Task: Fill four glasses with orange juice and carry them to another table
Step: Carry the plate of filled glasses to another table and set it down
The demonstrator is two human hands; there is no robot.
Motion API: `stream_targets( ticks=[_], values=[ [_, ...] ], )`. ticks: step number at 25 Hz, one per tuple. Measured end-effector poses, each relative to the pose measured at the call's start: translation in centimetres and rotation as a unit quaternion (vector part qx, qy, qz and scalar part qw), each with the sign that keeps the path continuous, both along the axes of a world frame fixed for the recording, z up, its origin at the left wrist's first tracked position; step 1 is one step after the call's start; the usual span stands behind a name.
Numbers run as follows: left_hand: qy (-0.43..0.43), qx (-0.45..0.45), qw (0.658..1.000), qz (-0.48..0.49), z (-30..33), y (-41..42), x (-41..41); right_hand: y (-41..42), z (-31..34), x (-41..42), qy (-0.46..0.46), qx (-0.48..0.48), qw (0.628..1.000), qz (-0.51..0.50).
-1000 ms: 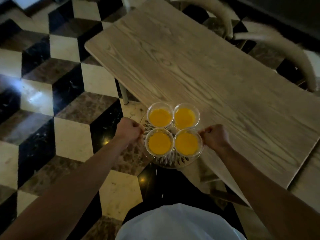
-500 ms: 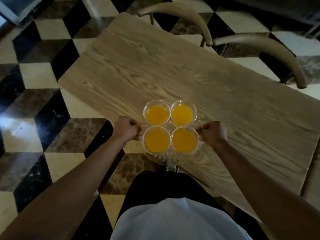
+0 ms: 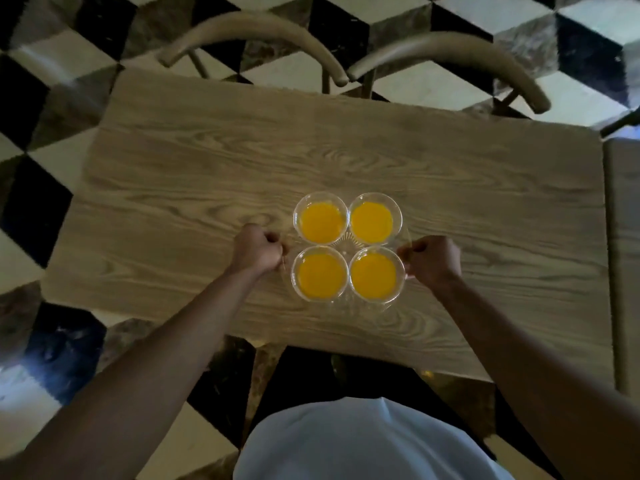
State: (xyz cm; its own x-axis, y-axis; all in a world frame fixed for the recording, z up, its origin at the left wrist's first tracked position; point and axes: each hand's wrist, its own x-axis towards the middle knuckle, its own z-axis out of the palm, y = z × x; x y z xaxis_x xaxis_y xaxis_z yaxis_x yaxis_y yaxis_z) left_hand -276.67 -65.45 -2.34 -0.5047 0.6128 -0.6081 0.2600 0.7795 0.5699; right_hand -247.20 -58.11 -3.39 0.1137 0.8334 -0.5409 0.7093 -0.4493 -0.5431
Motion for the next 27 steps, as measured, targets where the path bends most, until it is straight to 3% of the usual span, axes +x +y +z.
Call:
stream_targets(
  ticks=[11,27],
  values=[
    [-0.010,-0.020,0.995,-0.096,-3.8,8.9,-1.3,1.7,-2.3,-0.8,-0.006,0.005,0.991,-0.132],
    [-0.021,-0.031,0.997,-0.069,-7.6,11.0,-1.1,4.5,-4.2,-0.5,-0.007,-0.003,0.992,-0.123]
  ],
)
